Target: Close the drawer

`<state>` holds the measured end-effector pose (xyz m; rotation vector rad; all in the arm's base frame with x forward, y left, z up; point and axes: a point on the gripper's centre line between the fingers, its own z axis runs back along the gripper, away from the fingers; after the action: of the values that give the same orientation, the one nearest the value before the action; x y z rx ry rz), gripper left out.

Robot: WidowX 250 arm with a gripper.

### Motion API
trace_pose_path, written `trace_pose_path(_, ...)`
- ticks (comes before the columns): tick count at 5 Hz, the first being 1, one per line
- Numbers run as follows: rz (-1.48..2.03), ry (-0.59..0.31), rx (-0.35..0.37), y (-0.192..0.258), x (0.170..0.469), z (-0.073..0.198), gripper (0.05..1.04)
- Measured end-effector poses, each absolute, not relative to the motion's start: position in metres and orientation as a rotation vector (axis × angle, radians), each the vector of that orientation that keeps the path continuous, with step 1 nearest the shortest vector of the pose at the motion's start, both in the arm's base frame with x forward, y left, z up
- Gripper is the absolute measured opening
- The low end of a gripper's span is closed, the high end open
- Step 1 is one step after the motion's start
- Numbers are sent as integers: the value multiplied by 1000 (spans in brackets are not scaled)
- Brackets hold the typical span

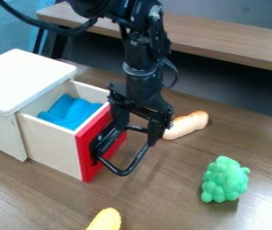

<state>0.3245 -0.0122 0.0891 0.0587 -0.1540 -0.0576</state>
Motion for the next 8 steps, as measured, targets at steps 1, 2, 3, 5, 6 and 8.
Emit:
trace_pose_path(1,-44,-155,62,-5,324,87,999)
trace_pose_path(2,-24,-145,64,3,322,85,1001)
trace_pose_path(3,1,-131,79,12,319,85,1001)
trace_pose_path(5,34,-36,186,38,306,82,999)
trace_pose_path(6,33,-21,207,44,303,83,999)
trace_pose_path(8,46,-15,224,55,302,83,999)
